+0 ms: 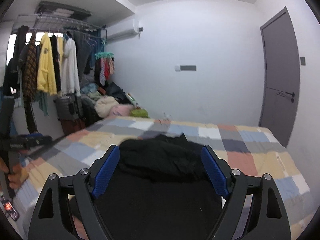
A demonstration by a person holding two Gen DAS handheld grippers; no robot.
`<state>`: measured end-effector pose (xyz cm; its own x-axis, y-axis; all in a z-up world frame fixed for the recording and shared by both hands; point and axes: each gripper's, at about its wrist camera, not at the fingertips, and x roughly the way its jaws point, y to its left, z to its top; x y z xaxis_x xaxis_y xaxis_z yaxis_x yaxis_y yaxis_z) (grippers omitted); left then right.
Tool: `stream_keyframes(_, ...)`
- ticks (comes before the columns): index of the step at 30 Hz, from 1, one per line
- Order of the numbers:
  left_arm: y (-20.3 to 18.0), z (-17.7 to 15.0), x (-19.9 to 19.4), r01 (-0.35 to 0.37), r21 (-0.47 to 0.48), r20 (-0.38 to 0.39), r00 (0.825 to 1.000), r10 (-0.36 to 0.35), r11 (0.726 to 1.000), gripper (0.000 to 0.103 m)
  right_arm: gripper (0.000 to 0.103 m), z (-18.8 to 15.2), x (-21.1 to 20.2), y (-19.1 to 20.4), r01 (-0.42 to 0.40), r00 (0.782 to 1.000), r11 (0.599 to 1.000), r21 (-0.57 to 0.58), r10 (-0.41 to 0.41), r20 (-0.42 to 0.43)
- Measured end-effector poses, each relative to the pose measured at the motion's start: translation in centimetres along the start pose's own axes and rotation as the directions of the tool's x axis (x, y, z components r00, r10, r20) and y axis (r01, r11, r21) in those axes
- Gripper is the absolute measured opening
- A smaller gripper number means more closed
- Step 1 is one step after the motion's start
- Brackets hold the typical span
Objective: Fold large clothes
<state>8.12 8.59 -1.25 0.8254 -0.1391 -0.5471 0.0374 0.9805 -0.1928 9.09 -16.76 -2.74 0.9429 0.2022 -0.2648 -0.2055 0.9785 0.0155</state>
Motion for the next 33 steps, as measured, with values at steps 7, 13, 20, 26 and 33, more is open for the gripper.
stream_keyframes(7,6.3,-4.7,5.0,0.020,-0.136,-0.237,0.970,-0.052,0.991,0.102,0.086,-6.2,2.5,-4.0,-0.011,0.970,0.991,0.134,0.043,-0.239)
stream_keyframes(13,11.0,-7.9,10.4,-0.006,-0.265,-0.418,0.902,-0.109,0.964,0.102,0.086,-11.5,4.7,-9.1,0.012,0.905,0.946,0.325,0.128,-0.405)
stream_keyframes(20,14.3,-10.6,15.3,-0.012,-0.363,-0.575,0.789,-0.214,0.932,0.102,0.086,-15.2,6.3,-12.8,0.038,0.831,0.894,0.447,0.220,-0.510)
stream_keyframes(26,17.5,-13.7,18.6,-0.003,-0.482,-0.624,0.704,-0.341,0.876,0.102,0.086,-17.3,8.1,-16.0,0.091,0.771,0.859,0.505,0.260,-0.582)
stream_keyframes(33,18.8,-15.8,21.7,-0.009,-0.550,-0.642,0.643,-0.417,0.835,0.101,0.086,-21.6,10.6,-20.4,0.226,0.711,0.737,0.637,0.323,-0.625)
